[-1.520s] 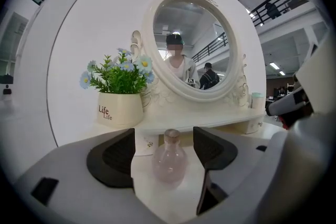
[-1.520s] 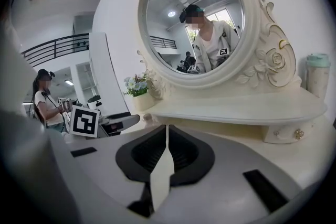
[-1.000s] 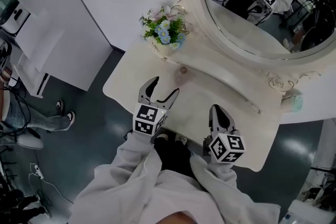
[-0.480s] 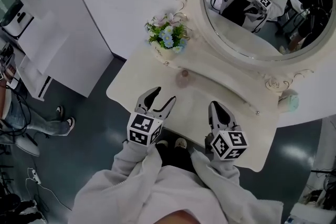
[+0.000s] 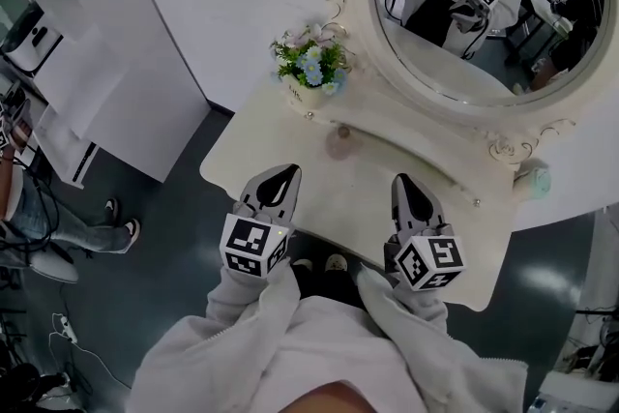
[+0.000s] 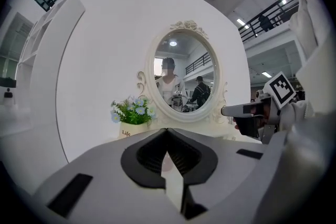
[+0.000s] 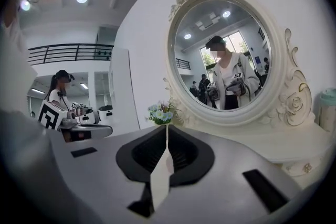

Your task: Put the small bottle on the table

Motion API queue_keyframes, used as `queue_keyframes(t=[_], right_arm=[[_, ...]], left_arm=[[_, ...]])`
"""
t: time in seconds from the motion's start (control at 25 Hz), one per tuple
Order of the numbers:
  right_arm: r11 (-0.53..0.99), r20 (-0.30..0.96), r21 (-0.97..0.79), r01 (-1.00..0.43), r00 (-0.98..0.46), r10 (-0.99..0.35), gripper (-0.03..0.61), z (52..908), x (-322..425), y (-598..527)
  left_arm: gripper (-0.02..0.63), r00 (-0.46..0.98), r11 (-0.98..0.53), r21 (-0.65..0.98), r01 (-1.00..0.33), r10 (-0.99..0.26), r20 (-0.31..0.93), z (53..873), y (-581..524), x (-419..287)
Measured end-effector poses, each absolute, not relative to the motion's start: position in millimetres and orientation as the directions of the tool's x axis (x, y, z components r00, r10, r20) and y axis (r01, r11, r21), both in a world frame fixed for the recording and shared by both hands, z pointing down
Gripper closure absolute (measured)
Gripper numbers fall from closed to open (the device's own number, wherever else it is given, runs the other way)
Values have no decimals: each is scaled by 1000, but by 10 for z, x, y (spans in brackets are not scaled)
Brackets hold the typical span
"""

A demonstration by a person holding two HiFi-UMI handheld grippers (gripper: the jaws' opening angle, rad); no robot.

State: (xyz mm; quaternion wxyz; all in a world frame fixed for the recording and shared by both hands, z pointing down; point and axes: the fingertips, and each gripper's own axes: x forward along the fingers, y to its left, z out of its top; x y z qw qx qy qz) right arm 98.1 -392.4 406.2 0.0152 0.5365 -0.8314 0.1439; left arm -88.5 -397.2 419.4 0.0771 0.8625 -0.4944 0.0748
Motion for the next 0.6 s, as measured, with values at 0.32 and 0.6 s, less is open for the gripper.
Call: queue_keyframes(t=[0.32, 0.6], right_arm=[[424, 157, -214, -880, -460, -874, 540, 3961, 851, -3961], [434, 163, -225, -872, -473, -866, 540, 3991, 802, -3991]], left_arm=[[598, 496, -493, 67, -867, -847, 191, 4144, -3919, -899], [598, 497, -487, 101, -867, -842, 208, 4218, -3912, -929]])
